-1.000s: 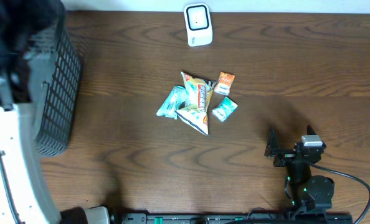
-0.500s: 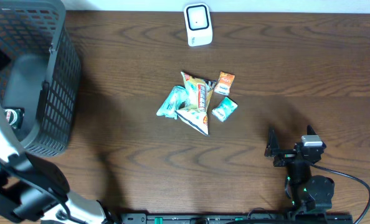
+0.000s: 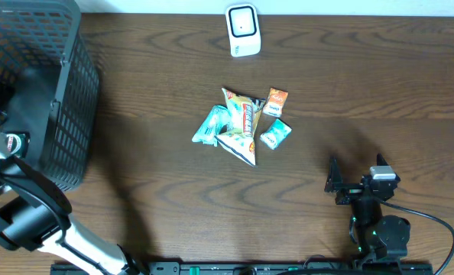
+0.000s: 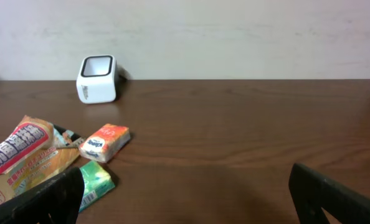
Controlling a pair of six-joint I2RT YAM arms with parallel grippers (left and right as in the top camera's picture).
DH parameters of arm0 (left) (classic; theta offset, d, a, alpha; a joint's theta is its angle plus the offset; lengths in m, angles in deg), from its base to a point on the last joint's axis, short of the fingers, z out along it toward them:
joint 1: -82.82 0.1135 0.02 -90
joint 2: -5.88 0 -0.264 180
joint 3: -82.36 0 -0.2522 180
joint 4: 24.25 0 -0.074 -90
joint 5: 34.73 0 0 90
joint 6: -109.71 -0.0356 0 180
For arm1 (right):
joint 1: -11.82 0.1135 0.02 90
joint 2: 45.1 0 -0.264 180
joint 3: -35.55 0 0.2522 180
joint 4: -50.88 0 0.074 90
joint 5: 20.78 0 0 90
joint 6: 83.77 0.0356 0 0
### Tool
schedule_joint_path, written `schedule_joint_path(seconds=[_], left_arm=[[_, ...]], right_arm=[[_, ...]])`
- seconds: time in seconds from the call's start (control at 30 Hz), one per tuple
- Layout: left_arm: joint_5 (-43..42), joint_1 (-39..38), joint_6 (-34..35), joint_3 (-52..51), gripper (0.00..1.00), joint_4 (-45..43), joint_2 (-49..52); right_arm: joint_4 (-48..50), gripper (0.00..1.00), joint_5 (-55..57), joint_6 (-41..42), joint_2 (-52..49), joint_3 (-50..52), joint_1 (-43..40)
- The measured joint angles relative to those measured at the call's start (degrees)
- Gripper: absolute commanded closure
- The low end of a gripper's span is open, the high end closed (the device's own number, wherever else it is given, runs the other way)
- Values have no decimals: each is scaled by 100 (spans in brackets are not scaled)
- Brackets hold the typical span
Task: Scan the item barcode
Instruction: 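Reach the left gripper into the basket toward the Zam-Buk tin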
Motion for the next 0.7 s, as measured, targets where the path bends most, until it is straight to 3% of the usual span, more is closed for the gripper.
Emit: schedule_joint_path(seconds=[0.3,0.7], left_arm=[[39,0,949,0,0,-42,789],[37,44,1290,0,1,-297,1338]], right_arm=[[0,1,0,0,0,0,0],[0,1,0,2,0,0,0]])
